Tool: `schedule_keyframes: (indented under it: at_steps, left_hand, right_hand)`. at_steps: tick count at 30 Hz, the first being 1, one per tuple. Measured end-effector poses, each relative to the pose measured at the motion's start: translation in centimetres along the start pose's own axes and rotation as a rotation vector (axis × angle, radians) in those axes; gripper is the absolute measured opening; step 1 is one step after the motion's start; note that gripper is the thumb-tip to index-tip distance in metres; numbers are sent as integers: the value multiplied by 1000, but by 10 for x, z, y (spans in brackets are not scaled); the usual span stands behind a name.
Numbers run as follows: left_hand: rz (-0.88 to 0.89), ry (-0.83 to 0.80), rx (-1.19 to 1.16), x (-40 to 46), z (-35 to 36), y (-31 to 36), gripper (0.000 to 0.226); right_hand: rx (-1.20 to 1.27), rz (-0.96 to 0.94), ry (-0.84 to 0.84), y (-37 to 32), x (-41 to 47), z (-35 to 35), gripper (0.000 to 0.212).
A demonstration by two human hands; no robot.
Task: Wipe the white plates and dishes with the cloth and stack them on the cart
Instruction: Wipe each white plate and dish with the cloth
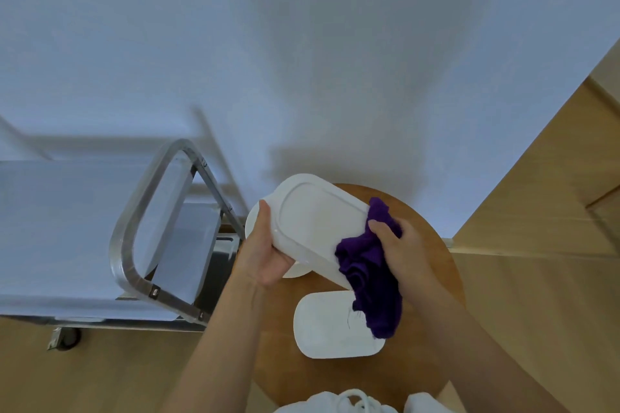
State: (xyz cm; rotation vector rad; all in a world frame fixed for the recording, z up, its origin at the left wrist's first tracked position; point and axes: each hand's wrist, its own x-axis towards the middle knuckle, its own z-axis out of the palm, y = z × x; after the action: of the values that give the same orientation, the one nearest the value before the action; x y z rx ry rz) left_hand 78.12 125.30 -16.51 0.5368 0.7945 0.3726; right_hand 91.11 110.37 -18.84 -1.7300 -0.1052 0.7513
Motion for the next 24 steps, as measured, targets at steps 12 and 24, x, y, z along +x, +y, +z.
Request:
schedule_keyframes:
  at_steps: [12, 24]
  left_hand:
    - [-216, 228, 220, 2, 36, -13, 80]
    - [-62, 209, 190, -6, 29, -20, 46]
  right_hand:
    - [-431, -667, -80, -12, -44, 14, 30]
    - [-475, -881, -214, 40, -54, 21, 23]
